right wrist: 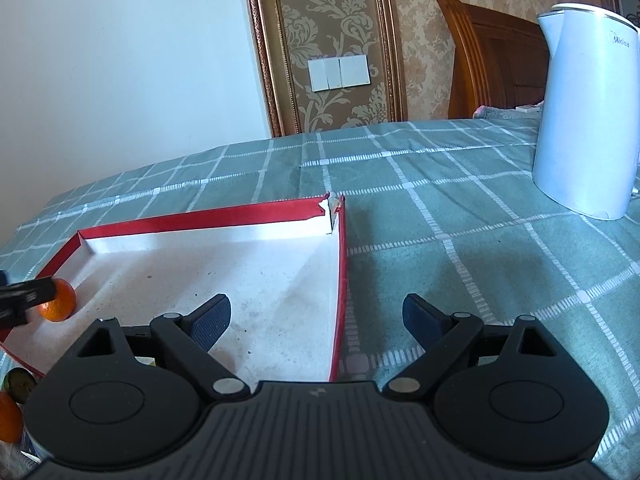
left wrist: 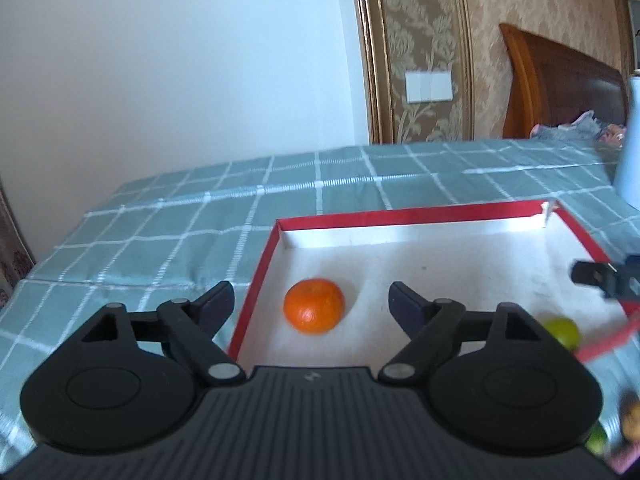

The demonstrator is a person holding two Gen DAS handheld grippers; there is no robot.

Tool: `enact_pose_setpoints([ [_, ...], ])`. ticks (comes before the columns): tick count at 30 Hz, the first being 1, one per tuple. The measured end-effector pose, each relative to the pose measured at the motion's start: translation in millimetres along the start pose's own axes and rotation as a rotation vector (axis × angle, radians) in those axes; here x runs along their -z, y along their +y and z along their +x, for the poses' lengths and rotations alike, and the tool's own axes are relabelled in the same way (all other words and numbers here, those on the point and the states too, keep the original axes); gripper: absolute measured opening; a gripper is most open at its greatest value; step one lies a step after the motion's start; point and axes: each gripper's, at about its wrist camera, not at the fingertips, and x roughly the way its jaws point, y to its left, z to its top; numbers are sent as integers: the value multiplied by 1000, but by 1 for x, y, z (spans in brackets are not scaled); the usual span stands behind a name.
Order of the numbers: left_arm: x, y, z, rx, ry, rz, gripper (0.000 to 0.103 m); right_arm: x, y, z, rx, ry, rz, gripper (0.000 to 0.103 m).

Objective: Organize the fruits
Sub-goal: 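Open the left gripper to drop the tangerine in the tray, withdraw, then grasp the brown kiwi fruit with the right gripper and lift it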

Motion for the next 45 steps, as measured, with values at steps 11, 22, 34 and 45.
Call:
enact_pose_setpoints([
  [11,66,21,-82,43,-58,-35,99,-1,6,-20,-50,-82,-55,94],
  [22,91,31,-67,70,38,-27,101,43,-3,-93,-125,-86,-122,93],
  [34,94,47,-56,149,126,-111,103,79,17,-89,-176,40,-178,50],
  [45,95,40,-54,152,141,-67,103,84,20,-88,-157,56,-186,33],
])
